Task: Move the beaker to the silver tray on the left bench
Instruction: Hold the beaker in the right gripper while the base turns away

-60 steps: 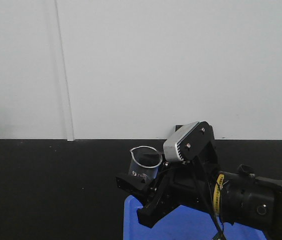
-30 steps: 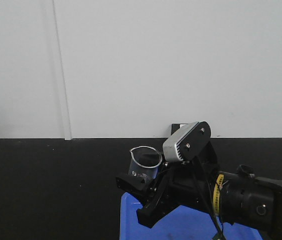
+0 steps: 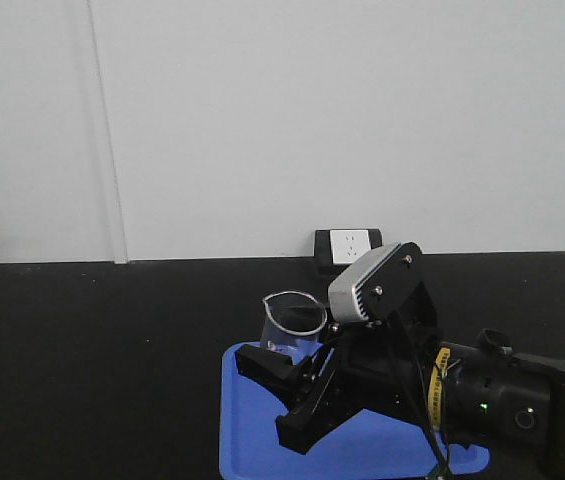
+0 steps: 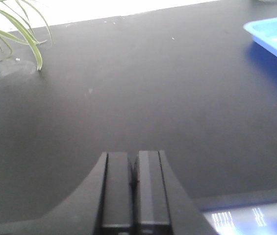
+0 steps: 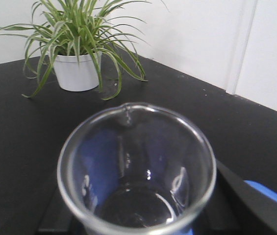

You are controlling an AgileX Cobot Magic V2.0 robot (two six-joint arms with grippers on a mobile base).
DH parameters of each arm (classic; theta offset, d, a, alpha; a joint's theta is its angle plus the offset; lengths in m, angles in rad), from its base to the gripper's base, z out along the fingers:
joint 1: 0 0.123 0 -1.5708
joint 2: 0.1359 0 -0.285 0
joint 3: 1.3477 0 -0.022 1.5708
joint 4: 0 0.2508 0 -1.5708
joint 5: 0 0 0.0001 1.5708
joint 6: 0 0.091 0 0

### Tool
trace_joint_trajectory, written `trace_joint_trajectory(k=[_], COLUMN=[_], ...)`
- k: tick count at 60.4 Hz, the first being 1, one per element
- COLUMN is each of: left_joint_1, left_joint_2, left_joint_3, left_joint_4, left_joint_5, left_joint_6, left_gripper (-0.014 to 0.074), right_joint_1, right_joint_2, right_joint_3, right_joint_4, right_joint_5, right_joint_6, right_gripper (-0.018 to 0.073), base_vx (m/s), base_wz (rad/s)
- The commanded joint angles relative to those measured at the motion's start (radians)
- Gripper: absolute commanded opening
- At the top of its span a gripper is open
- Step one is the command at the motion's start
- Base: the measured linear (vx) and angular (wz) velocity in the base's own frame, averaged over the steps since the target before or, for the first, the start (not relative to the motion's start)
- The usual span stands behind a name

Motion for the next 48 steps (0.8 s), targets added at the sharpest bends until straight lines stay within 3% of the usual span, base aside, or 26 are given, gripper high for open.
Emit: trace_joint_trajectory(k=[1,48], left_joint_1=[-0.005,-0.005], left_joint_2=[-0.008,-0.008], left_joint_3=[0.020,0.020], left_joint_4=[-0.003,-0.003], left_joint_5=[-0.075,-0.075], left_joint_6=[-0.001,-0.001], left_gripper=[0.0001,0.0001], right_joint_1=[-0.001,-0.001], right_joint_2=[-0.033,-0.033], right_joint_3=[-0.035,-0.035], right_joint_4=[0.031,0.031], right_joint_5=[-0.037,-0.037], right_joint_6=[-0.003,-0.003], right_gripper=[-0.0014,-0.0014], base_vx=[-0.24,-0.31], base_wz=[-0.02,0.04])
